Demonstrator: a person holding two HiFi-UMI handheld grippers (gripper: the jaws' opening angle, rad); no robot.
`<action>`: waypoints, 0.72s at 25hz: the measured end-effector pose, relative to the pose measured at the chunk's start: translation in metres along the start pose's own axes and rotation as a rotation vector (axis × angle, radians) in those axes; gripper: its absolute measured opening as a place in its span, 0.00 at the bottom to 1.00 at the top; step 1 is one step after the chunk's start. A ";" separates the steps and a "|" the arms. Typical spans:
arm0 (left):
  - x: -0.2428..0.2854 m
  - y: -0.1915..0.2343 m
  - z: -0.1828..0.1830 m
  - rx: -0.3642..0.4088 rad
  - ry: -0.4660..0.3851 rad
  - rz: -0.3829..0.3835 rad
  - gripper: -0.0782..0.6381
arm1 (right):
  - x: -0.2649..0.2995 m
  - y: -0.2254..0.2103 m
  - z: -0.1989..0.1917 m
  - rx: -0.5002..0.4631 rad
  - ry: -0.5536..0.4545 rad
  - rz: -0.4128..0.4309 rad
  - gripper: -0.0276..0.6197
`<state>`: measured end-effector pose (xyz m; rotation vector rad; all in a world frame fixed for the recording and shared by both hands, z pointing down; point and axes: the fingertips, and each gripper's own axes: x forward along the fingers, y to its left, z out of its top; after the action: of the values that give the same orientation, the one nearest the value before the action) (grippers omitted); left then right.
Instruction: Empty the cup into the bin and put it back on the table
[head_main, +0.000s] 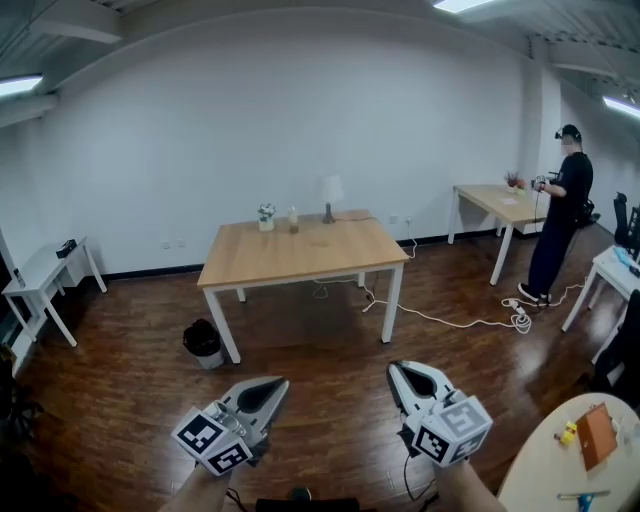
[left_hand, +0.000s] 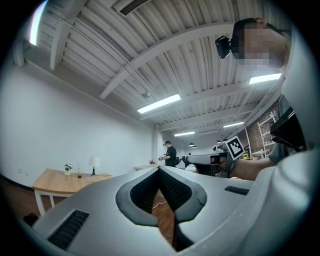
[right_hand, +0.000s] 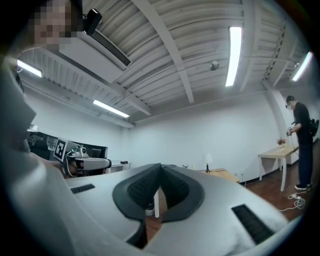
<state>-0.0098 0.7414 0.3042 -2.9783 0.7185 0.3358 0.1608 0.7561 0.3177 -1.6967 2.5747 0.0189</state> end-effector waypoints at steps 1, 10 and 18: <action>0.004 0.006 0.000 0.001 -0.003 -0.003 0.10 | 0.006 -0.003 0.000 -0.004 0.001 0.000 0.05; 0.032 0.090 -0.002 0.000 -0.016 -0.014 0.10 | 0.079 -0.024 -0.004 -0.006 0.012 -0.025 0.04; 0.050 0.146 0.001 0.020 -0.022 -0.049 0.10 | 0.139 -0.040 -0.006 -0.008 0.019 -0.058 0.05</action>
<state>-0.0330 0.5890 0.2911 -2.9628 0.6418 0.3562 0.1427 0.6120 0.3164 -1.7817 2.5412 0.0101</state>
